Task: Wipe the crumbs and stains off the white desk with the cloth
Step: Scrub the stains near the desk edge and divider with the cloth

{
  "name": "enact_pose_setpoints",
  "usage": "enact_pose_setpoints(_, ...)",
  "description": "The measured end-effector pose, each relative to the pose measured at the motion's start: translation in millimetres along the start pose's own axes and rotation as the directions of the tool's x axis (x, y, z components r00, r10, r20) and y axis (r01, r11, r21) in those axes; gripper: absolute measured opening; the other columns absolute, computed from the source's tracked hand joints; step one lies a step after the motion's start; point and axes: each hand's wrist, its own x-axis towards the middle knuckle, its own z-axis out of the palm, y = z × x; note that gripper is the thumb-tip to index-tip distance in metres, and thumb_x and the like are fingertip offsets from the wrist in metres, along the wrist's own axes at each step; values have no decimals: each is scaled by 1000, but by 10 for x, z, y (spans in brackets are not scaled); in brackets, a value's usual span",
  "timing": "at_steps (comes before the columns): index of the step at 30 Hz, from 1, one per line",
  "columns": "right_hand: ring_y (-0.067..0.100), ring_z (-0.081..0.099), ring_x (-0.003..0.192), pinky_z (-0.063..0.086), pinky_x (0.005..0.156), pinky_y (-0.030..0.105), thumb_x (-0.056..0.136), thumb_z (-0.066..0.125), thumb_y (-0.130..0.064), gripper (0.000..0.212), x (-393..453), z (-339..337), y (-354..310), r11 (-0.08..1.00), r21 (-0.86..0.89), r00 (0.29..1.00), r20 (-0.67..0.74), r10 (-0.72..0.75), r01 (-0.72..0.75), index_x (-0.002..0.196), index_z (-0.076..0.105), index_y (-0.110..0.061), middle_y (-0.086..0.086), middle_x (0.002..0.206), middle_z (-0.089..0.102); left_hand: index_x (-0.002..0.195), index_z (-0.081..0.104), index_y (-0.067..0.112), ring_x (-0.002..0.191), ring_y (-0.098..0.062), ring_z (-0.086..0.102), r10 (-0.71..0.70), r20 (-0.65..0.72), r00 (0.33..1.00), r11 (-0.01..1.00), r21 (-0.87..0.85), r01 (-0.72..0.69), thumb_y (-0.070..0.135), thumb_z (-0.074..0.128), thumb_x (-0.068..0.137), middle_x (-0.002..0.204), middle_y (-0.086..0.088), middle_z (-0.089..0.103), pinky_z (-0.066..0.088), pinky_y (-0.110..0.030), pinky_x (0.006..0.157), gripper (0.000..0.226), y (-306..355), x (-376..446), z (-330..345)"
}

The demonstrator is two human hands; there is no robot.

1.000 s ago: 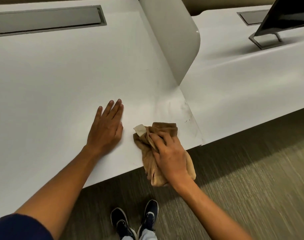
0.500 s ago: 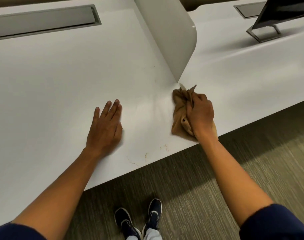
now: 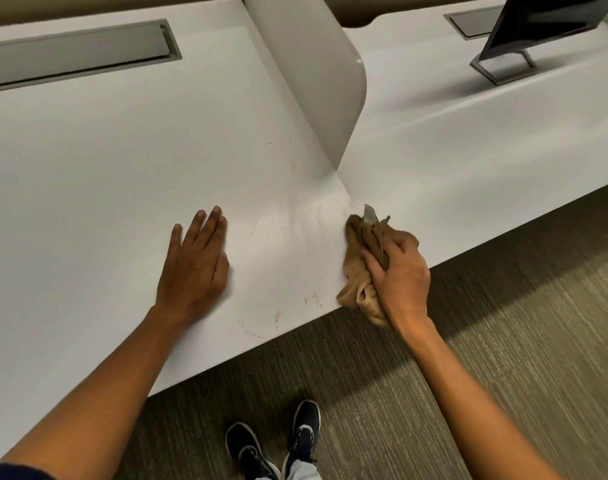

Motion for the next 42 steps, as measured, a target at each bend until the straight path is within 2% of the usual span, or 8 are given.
enact_pose_setpoints(4,27,61,99,51,82,39,87,72,-38,41,-58,-4,29,999,-22,999,6,46,-46,118,68,-12,10,116,61,158,24,11,156,-18,8,-8,8,1000,1000,-5,8,26,25,96,169,1,13,6,-50,126,63,14,-8,7)
enact_pose_setpoints(10,27,61,95,44,78,32,93,65,-37,36,187,59,-87,994,-6,994,21,107,-107,121,66,-15,9,110,63,158,24,10,156,-20,8,-12,10,1000,1000,10,12,25,25,96,168,0,13,5,-50,126,64,40,14,-6)
enact_pose_setpoints(13,26,60,96,38,77,28,96,59,-37,34,430,132,-195,992,29,991,54,120,-121,124,64,-18,7,109,62,158,24,10,156,-20,8,-17,9,1000,1000,16,16,24,26,96,168,0,12,6,-50,126,64,46,11,-8)
enact_pose_setpoints(16,26,61,93,38,73,27,98,54,-36,31,816,234,-383,992,68,992,81,99,-104,120,64,-17,8,106,62,158,23,11,156,-19,7,-18,7,1000,1000,13,18,24,27,96,168,1,12,5,-50,126,64,44,13,-5)
enact_pose_setpoints(22,30,61,93,37,71,30,97,55,-40,33,1277,389,-568,991,64,986,126,110,-119,114,63,-13,10,105,62,158,23,13,156,-16,6,-22,9,1000,1000,5,22,24,26,96,168,3,11,4,-48,127,63,35,19,-4)
enact_pose_setpoints(30,25,63,89,37,69,30,94,57,-44,32,814,196,-214,980,146,980,168,111,-136,110,64,-17,6,97,66,158,24,15,156,-15,7,-32,-2,999,999,-7,32,25,24,96,168,4,13,5,-47,126,63,12,5,21)
enact_pose_setpoints(37,28,63,93,43,76,33,93,59,-47,35,236,3,69,965,157,972,139,190,-211,111,65,-18,6,98,68,158,23,15,156,-14,5,-29,10,1000,999,-19,29,27,23,96,169,4,11,3,-47,127,64,20,5,7)
enact_pose_setpoints(42,25,64,87,48,73,34,90,63,-47,32,-87,-110,172,942,201,962,103,252,-268,103,68,-18,3,92,68,158,23,15,156,-15,5,-22,13,1000,1000,-15,22,26,24,96,169,3,11,4,-48,127,64,8,11,17)
